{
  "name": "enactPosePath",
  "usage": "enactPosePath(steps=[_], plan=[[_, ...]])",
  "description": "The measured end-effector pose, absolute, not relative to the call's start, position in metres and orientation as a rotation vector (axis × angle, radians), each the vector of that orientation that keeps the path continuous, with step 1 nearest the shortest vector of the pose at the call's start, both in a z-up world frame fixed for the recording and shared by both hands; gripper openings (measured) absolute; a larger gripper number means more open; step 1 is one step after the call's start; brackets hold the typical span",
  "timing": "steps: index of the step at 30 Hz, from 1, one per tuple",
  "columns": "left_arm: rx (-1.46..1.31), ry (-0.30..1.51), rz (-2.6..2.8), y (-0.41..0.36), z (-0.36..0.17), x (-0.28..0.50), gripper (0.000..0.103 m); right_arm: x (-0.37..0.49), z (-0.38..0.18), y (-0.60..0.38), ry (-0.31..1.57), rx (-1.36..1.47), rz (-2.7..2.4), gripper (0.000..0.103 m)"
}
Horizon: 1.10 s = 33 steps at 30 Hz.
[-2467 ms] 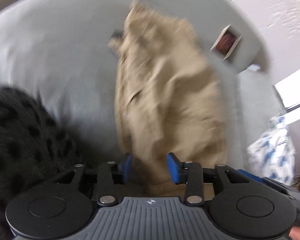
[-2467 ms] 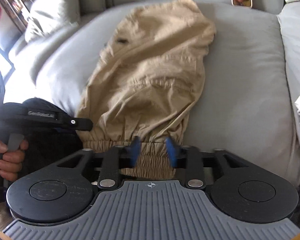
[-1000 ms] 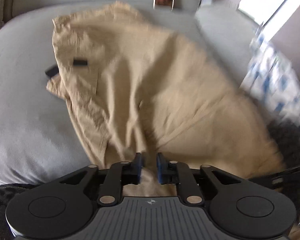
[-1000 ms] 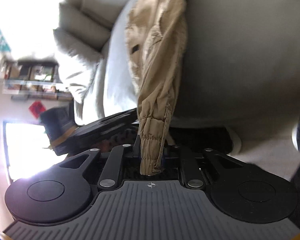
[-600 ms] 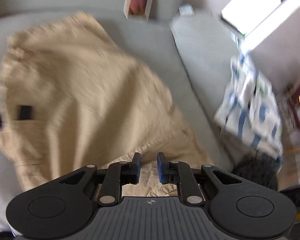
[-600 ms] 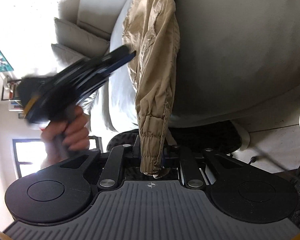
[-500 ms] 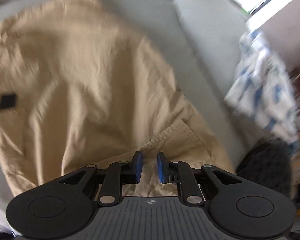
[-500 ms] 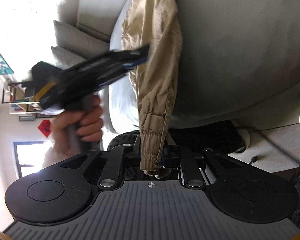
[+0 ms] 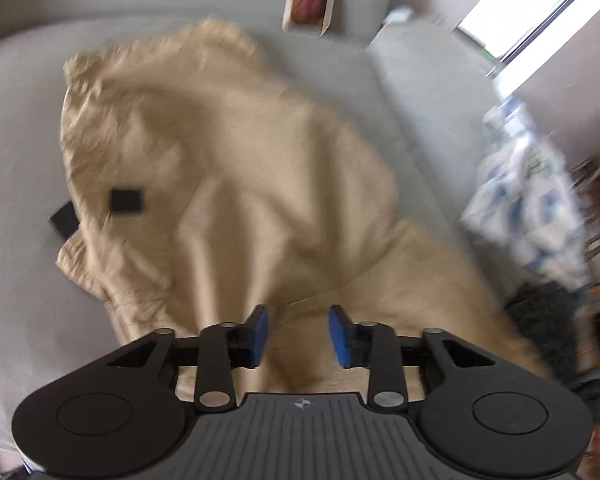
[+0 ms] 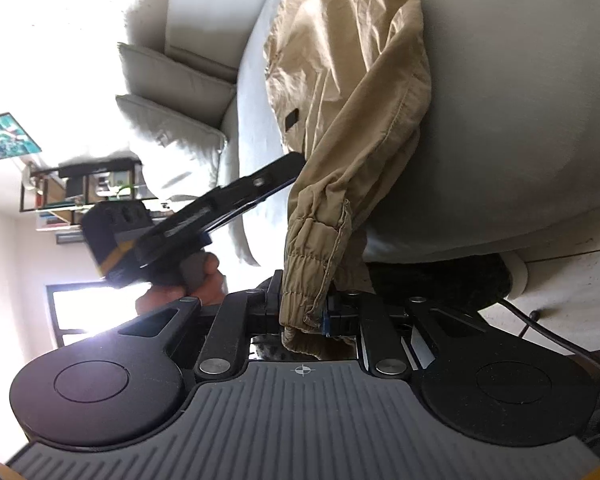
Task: Fold clothes
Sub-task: 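Grasp the elastic cuffs with the right gripper and lift the pants leg, then lay the cuffs over the waistband and open the right gripper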
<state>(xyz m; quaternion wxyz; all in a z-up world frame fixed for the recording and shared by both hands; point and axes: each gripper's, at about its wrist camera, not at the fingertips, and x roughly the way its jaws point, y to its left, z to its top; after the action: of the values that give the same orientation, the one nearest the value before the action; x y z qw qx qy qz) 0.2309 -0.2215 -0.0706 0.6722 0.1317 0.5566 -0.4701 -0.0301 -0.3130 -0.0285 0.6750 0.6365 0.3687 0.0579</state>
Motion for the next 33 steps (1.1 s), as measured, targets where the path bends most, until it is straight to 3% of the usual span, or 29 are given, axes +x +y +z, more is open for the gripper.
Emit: enactPosePath(steps=[3, 8, 11, 14, 19, 22, 23, 24, 28, 33], plan=[[0.359, 1.304, -1.026, -0.228, -0.094, 0.233, 0.016, -0.038, -0.019, -0.321, 0.821, 1.424, 0.120, 0.016], [0.304, 1.299, -1.070, -0.216, -0.076, 0.243, 0.017, -0.052, -0.013, -0.338, 0.788, 1.451, 0.134, 0.017], [0.123, 1.239, -1.093, -0.187, -0.053, 0.263, 0.028, -0.048, -0.008, -0.348, 0.739, 1.483, 0.157, 0.017], [-0.098, 1.158, -1.032, -0.146, -0.029, 0.290, 0.029, -0.030, -0.003, -0.355, 0.680, 1.522, 0.171, 0.018], [-0.290, 1.001, -0.877, -0.085, -0.002, 0.305, 0.044, 0.017, -0.002, -0.376, 0.553, 1.616, 0.079, 0.021], [-0.315, 0.987, -0.846, -0.074, -0.003, 0.297, 0.051, 0.056, -0.007, -0.389, 0.510, 1.584, -0.026, 0.043], [-0.307, 0.988, -0.834, -0.073, -0.004, 0.295, 0.052, 0.068, -0.009, -0.393, 0.514, 1.563, -0.063, 0.069], [-0.297, 0.988, -0.820, -0.073, -0.005, 0.292, 0.053, 0.076, -0.011, -0.395, 0.558, 1.537, -0.099, 0.079], [-0.241, 0.991, -0.760, -0.082, -0.025, 0.279, 0.054, 0.065, -0.003, -0.400, 0.609, 1.473, -0.010, 0.078], [-0.186, 1.014, -0.718, -0.109, -0.059, 0.278, 0.054, 0.013, 0.022, -0.422, 0.638, 1.146, -0.067, 0.078]])
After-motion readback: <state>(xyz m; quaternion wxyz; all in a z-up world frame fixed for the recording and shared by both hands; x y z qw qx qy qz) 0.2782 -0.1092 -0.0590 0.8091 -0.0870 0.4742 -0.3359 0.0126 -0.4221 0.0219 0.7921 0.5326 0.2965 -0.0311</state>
